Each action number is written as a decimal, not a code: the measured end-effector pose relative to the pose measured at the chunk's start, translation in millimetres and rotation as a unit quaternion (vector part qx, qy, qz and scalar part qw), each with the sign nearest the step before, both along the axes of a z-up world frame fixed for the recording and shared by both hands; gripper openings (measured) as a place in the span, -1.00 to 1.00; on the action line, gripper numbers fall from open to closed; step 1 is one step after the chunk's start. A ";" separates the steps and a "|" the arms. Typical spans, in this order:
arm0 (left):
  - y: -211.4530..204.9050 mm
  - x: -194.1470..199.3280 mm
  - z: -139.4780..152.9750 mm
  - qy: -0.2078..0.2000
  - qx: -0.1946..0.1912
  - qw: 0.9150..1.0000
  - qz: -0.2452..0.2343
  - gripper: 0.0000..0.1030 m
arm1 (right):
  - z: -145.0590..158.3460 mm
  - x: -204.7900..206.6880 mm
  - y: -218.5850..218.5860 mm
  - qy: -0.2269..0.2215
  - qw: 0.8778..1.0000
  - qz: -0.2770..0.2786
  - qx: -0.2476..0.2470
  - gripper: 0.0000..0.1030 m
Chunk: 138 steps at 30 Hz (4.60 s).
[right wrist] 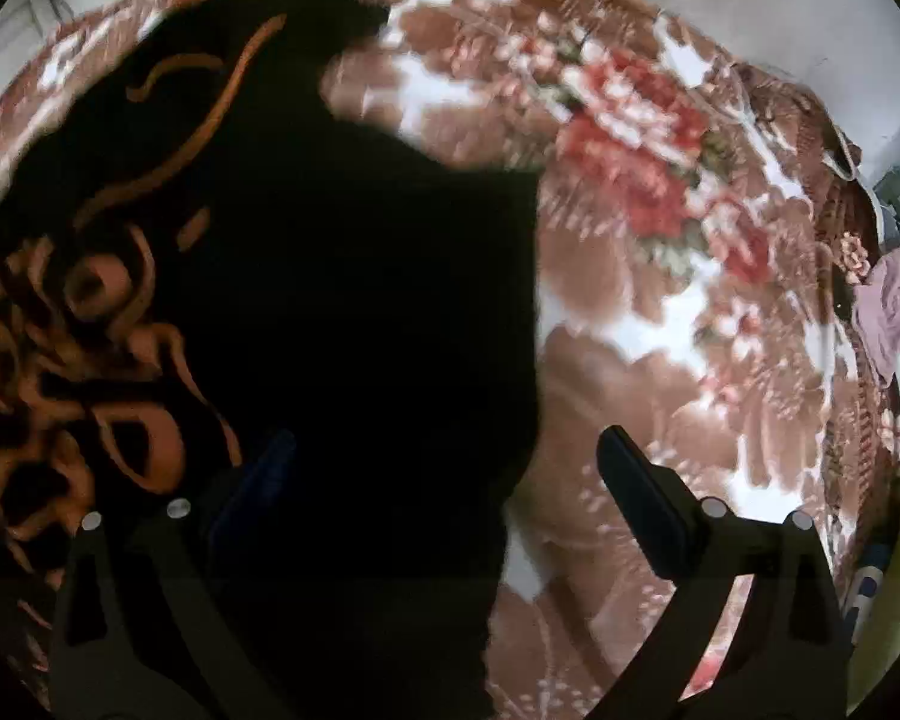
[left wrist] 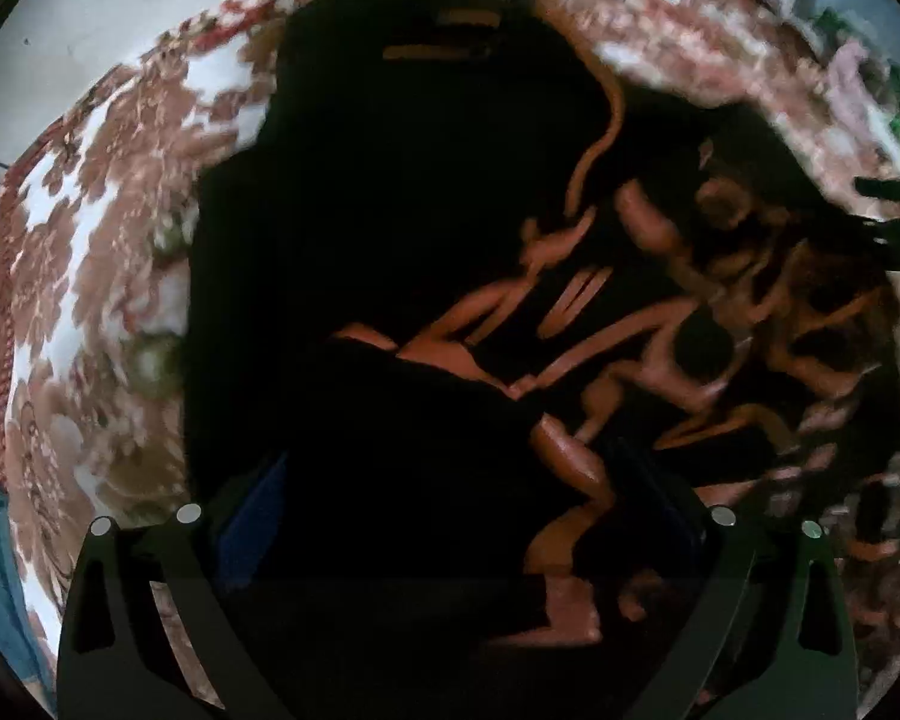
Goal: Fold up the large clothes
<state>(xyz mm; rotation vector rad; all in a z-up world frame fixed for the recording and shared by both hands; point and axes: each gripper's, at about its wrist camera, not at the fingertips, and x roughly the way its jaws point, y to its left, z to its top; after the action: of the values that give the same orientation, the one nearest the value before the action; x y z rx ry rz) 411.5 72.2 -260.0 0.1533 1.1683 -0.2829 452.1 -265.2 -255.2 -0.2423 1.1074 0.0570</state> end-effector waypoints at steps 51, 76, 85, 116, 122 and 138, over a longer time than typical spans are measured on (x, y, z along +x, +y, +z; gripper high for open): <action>29.7 205.6 128.3 -0.069 -0.232 0.964 -0.108 -0.84 | 113.1 196.1 132.7 -0.072 0.974 0.188 0.103 -0.78; -10.3 -81.5 25.2 -0.023 -0.122 0.982 -0.143 0.22 | 10.2 -118.8 123.7 0.009 0.986 0.157 0.058 0.53; 9.6 -99.1 90.0 -0.019 -0.101 0.983 -0.152 0.64 | 65.5 -133.5 90.4 0.039 0.987 0.135 0.079 0.73; -10.1 53.2 67.3 0.093 -0.249 0.938 -0.222 -0.89 | 39.0 23.0 154.0 0.121 0.930 0.310 0.157 -0.87; -16.9 3.2 112.3 0.075 -0.252 0.932 -0.248 -0.89 | 81.6 -26.3 141.5 0.117 0.924 0.313 0.183 -0.87; -39.7 -175.4 30.1 0.073 -0.116 0.964 -0.227 -0.68 | 15.0 -205.9 136.9 0.142 0.931 0.308 0.134 0.28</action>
<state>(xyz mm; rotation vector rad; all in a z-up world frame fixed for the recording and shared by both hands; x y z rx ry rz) 236.1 32.5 -229.9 0.1949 1.2268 -0.8442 246.1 -128.3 -240.3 -0.3348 1.2584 0.8215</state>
